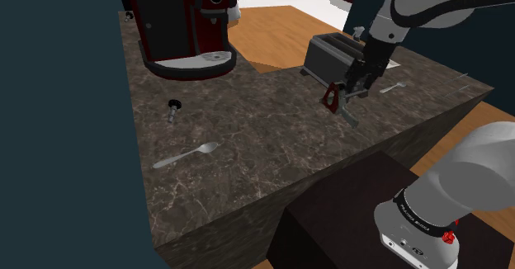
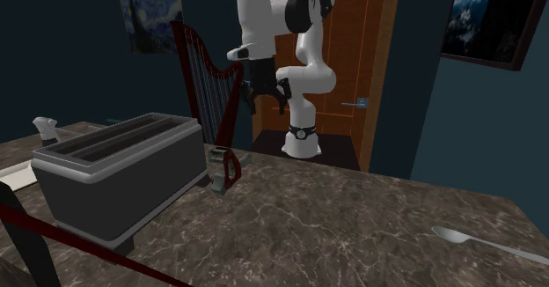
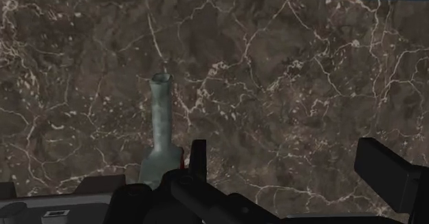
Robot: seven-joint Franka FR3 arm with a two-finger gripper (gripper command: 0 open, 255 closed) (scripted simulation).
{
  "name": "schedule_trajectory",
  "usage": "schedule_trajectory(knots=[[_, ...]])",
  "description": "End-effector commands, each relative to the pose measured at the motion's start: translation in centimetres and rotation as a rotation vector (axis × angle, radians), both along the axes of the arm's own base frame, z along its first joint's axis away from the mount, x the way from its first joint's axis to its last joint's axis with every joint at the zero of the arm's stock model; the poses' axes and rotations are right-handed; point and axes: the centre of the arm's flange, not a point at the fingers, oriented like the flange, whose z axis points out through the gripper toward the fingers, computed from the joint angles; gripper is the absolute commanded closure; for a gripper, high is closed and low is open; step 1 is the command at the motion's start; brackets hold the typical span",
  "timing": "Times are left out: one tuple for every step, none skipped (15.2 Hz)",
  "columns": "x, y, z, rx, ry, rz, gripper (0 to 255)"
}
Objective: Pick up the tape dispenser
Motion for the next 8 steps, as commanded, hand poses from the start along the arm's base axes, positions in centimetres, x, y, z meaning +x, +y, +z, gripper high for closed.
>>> schedule_trajectory(knots=[[0.6, -1.6, -2.2, 0.002, 0.003, -0.01, 0], [0.8, -2.4, -3.3, 0.003, 0.005, -0.014, 0], [1.0, -3.2, -4.4, 0.004, 0.007, -0.019, 0], [1.2, -4.0, -5.5, 0.006, 0.009, -0.024, 0], [1.3, -4.7, -6.5, 0.007, 0.011, -0.029, 0], [1.5, -5.5, -7.6, 0.008, 0.013, -0.034, 0], [1.7, -6.3, -8.7, 0.01, 0.015, -0.039, 0], [1.9, -7.1, -9.8, 0.011, 0.017, -0.044, 0]])
